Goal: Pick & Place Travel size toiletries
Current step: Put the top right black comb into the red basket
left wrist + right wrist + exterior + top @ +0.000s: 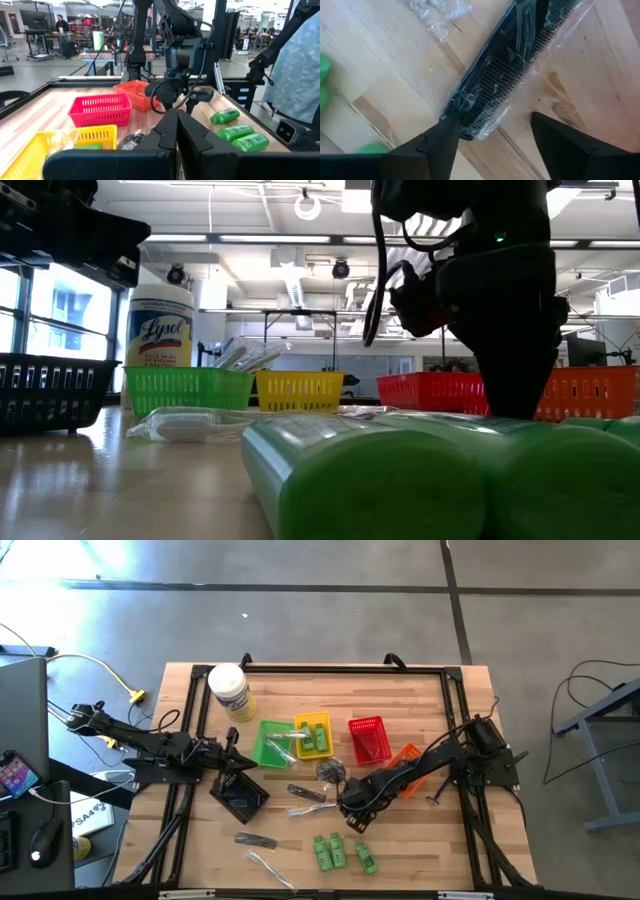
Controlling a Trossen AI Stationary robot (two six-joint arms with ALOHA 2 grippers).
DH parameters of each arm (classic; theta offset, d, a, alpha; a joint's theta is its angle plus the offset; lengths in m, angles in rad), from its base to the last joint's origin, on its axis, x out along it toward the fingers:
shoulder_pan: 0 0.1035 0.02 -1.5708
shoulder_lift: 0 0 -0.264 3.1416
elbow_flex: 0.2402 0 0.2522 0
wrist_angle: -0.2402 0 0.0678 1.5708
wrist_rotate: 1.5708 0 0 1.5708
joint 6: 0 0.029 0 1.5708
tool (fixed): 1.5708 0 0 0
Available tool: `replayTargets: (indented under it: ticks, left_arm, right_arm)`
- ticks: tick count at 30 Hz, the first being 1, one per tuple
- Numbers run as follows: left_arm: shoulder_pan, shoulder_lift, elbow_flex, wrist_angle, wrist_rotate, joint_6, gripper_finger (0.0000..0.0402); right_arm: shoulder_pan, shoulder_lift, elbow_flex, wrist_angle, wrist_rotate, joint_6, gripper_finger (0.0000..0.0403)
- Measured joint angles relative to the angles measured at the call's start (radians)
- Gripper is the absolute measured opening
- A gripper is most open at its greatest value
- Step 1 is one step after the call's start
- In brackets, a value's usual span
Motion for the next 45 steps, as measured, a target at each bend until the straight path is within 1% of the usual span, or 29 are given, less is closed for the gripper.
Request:
replayTargets:
  ticks: [4,14,19,20,26,33,39,45]
  left_arm:
    - [0.000,0.000,0.000,0.001,0.000,0.003,0.0000]
    - [0.000,0.000,0.000,0.001,0.000,0.008,0.0000]
    - [0.000,0.000,0.000,0.001,-0.001,0.008,0.0000]
    - [0.000,0.000,0.000,0.001,-0.001,0.008,0.0000]
    - [0.000,0.000,0.000,-0.001,-0.001,0.008,0.0000]
    - [0.000,0.000,0.000,-0.001,-0.001,0.008,0.0000]
    - [0.000,0.000,0.000,0.003,-0.001,0.008,0.0000]
    - [0.000,0.001,0.000,0.003,-0.002,0.008,0.0000]
  right_arm:
    - [-0.001,0.001,-0.002,-0.004,0.003,-0.012,0.0199]
    - [0.001,0.004,-0.001,0.026,0.006,-0.060,0.0079]
    - [0.001,0.004,-0.001,0.026,0.033,-0.097,0.0015]
    - [0.002,0.005,0.000,0.025,0.041,-0.105,0.0009]
    - [0.008,-0.019,-0.004,0.007,0.090,-0.113,0.0003]
    - [0.035,-0.140,-0.005,-0.065,0.167,-0.088,0.0003]
    - [0.045,-0.218,-0.005,-0.072,0.174,-0.084,0.0003]
    - [0.073,-0.266,-0.005,-0.073,0.192,-0.112,0.0003]
